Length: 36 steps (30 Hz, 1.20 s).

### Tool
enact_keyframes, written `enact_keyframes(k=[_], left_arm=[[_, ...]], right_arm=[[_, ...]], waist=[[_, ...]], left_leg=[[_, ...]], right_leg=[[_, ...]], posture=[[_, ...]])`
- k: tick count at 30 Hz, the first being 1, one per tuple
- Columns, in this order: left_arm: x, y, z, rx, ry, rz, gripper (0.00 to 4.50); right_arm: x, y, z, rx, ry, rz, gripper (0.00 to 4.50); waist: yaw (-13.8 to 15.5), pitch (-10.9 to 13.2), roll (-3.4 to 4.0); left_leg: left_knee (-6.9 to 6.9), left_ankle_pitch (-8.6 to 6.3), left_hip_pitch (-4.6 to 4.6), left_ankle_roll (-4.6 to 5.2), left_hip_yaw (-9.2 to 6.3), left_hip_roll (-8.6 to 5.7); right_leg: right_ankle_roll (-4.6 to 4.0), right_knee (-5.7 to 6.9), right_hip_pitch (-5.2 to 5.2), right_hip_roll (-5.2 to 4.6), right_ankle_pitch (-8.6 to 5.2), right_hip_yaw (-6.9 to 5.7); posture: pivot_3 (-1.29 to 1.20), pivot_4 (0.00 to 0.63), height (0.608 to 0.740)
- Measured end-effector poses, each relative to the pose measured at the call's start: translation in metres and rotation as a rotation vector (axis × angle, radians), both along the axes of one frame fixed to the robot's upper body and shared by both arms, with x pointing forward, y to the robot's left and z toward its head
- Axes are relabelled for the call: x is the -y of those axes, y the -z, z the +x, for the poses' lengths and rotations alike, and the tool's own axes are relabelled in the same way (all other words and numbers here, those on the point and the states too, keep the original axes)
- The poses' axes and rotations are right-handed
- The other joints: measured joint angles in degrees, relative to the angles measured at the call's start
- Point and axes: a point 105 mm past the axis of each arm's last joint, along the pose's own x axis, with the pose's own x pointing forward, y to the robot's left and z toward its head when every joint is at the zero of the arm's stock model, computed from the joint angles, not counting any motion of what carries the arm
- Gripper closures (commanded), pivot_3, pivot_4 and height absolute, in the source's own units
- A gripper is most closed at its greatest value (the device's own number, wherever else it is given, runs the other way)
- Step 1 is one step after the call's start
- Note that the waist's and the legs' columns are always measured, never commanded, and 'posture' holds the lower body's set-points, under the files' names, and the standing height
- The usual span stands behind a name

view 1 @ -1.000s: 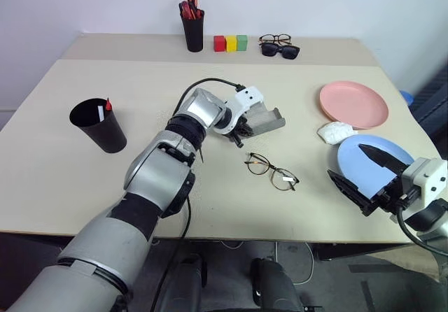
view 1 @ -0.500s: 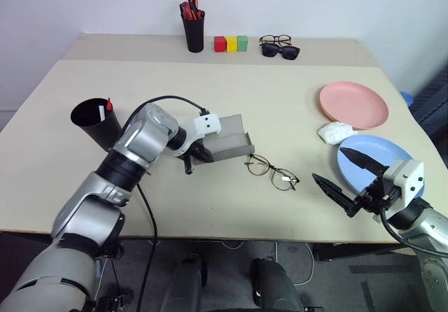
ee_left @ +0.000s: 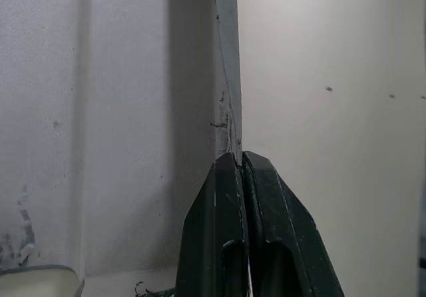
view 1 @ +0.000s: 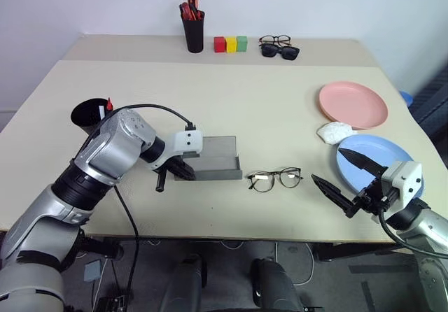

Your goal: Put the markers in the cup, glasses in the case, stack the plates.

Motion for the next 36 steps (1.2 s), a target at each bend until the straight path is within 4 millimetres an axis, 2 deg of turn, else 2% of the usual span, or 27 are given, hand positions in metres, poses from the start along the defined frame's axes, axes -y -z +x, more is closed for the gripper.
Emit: enact_keyframes(k=[15, 19, 22, 29, 33, 36], left_arm=[[0.008, 0.004, -0.018, -0.049, 0.092, -0.005, 4.45], [0.028, 0.01, -0.011, -0.041, 0.032, -0.049, 4.45], [0.051, 0.008, 0.001, -0.008, -0.05, -0.093, 4.45], [0.084, 0.01, 0.015, 0.031, -0.131, -0.136, 4.45], [0.088, 0.01, 0.02, 0.046, -0.144, -0.139, 4.45], [0.079, 0.012, 0.026, 0.055, -0.16, -0.129, 4.45]], right_arm=[[-0.001, 0.001, -0.003, -0.015, 0.016, 0.002, 0.0], [-0.001, 0.001, -0.005, -0.015, 0.022, 0.0, 0.0], [-0.002, 0.0, -0.006, -0.009, 0.019, 0.0, 0.0], [-0.001, -0.002, -0.006, -0.005, 0.026, 0.0, 0.0], [-0.001, -0.002, -0.005, -0.004, 0.03, 0.0, 0.0], [0.0, -0.001, -0.004, -0.016, 0.031, 0.001, 0.0]], waist=[[0.0, 0.0, 0.0], [0.2, 0.0, 0.01], [0.1, 0.0, -0.02], [-0.2, 0.0, 0.0], [-0.1, 0.0, 0.01], [-0.1, 0.0, 0.01]], left_leg=[[0.0, 0.0, 0.0, 0.0, 0.0, 0.0], [0.05, 0.0, -0.01, 0.0, -0.02, -0.02], [0.09, 0.0, -0.02, 0.0, -0.02, -0.04], [0.05, 0.0, 0.07, 0.01, -0.01, -0.02], [0.04, 0.0, 0.08, 0.01, -0.01, -0.02], [0.04, 0.0, 0.08, 0.01, -0.01, -0.01]], right_leg=[[-0.01, 0.0, -0.01, 0.01, -0.01, 0.0], [0.01, 0.0, 0.05, 0.0, -0.02, 0.0], [0.03, 0.0, 0.07, 0.0, -0.03, 0.0], [0.03, 0.08, 0.06, 0.02, -0.02, 0.0], [0.02, 0.07, 0.06, 0.02, -0.02, 0.0], [0.02, 0.07, 0.06, 0.02, -0.02, 0.0]], posture=[[0.0, 0.15, 0.74], [0.0, 0.15, 0.74], [0.0, 0.15, 0.74], [0.0, 0.15, 0.74], [0.0, 0.15, 0.74], [0.0, 0.15, 0.74]])
